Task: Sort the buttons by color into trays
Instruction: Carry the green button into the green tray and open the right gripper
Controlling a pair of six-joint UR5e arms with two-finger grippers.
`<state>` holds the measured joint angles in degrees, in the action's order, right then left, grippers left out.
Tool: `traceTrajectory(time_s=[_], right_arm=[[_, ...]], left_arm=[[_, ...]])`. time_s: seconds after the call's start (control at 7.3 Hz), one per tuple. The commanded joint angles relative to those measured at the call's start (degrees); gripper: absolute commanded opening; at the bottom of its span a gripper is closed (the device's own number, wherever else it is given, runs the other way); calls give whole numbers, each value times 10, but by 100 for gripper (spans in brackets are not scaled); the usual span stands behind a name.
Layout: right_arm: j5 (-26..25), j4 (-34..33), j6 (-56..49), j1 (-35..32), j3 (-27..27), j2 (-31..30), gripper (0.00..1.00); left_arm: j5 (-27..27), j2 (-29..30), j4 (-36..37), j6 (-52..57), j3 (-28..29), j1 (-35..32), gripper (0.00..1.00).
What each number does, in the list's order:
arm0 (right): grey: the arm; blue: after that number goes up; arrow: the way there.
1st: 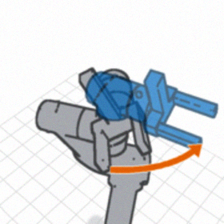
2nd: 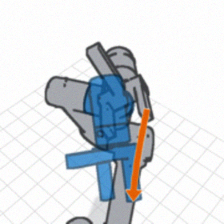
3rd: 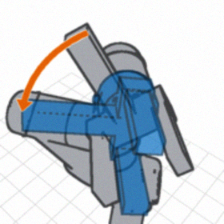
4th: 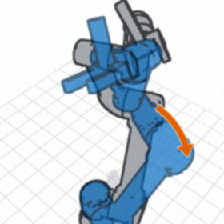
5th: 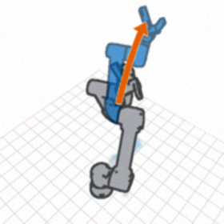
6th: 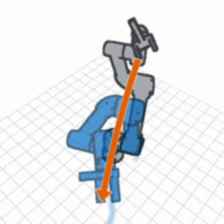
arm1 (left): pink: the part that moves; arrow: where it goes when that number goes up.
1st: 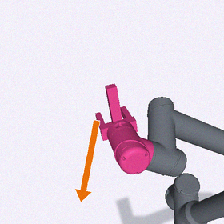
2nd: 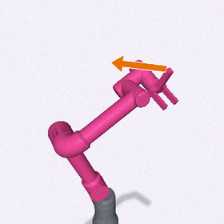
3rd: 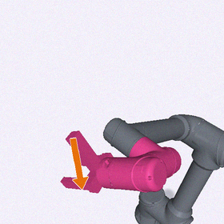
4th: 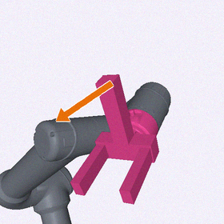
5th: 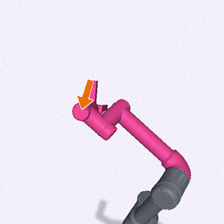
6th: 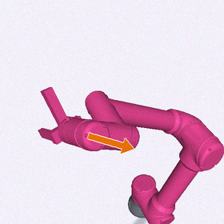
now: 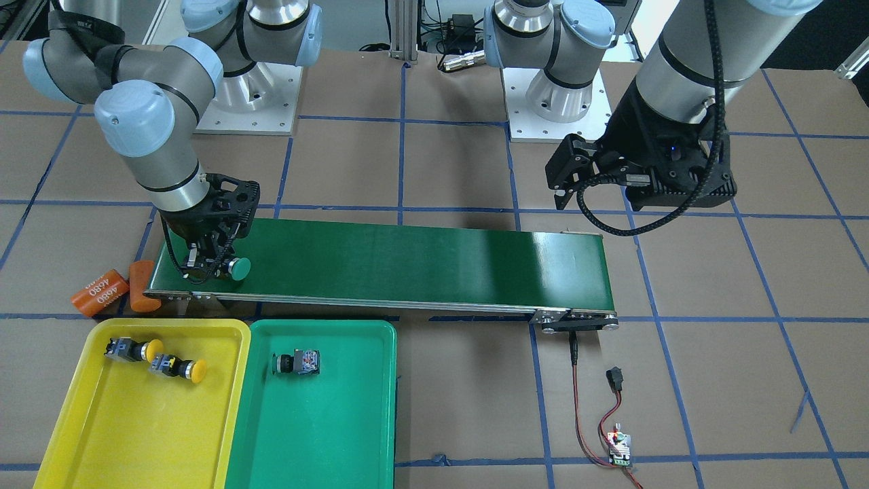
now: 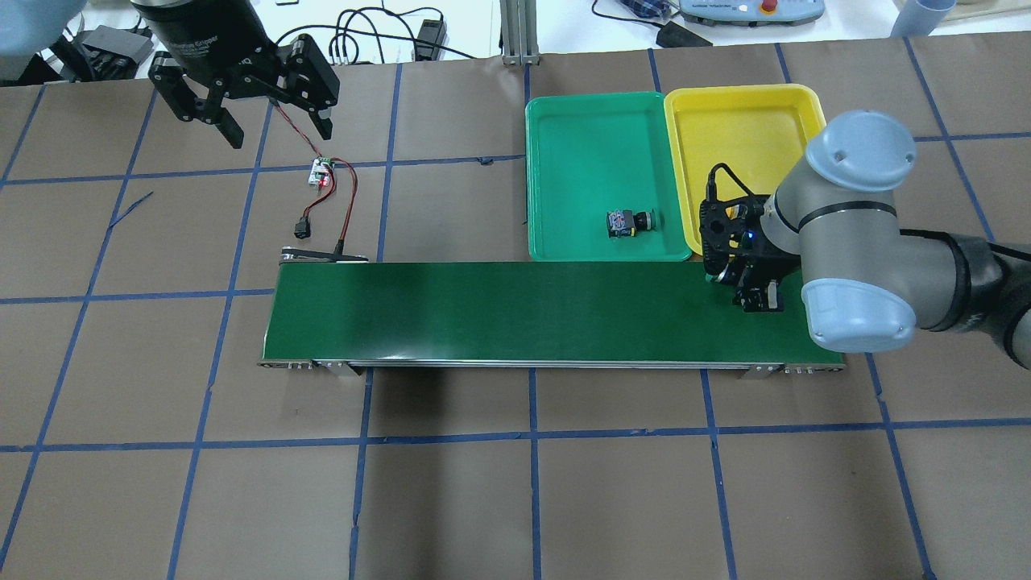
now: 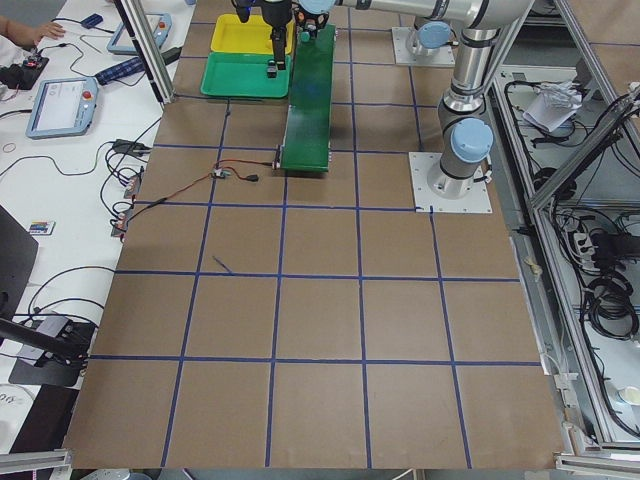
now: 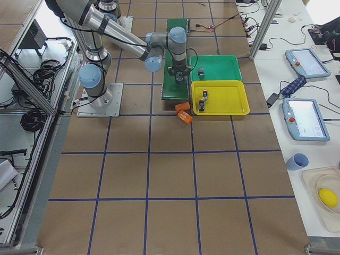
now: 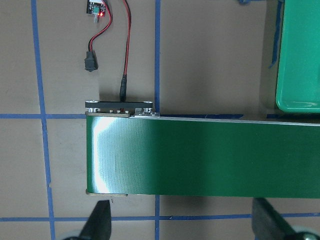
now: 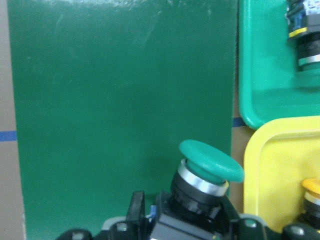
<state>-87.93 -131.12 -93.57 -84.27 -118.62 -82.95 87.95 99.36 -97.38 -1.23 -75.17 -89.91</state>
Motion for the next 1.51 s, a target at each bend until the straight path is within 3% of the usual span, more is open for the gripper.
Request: traceTrajectory(time_s=[0.0,0.41,0.69,0.82,0.96,1.1,1.37], right_arm=[[2,10,-4,-59,85,58,11],[-1,7,-9,-175,183,159,13],[7,-1,-18,-200,222,207,20],[7,-2,-29,-200,225,212,30],[7,-2,-36,-198,226,213,51],[7,-1,-37,-196,226,218,97],[3,0,-35,-193,226,213,100]], left_arm=[[0,0,0,0,-1,0,100],[0,2,4,0,0,0,100],[-1,4,4,0,0,0,100],[0,1,4,0,1,0,100],[0,0,4,0,1,0,100],[0,3,4,0,1,0,100],[-1,2,4,0,1,0,100]])
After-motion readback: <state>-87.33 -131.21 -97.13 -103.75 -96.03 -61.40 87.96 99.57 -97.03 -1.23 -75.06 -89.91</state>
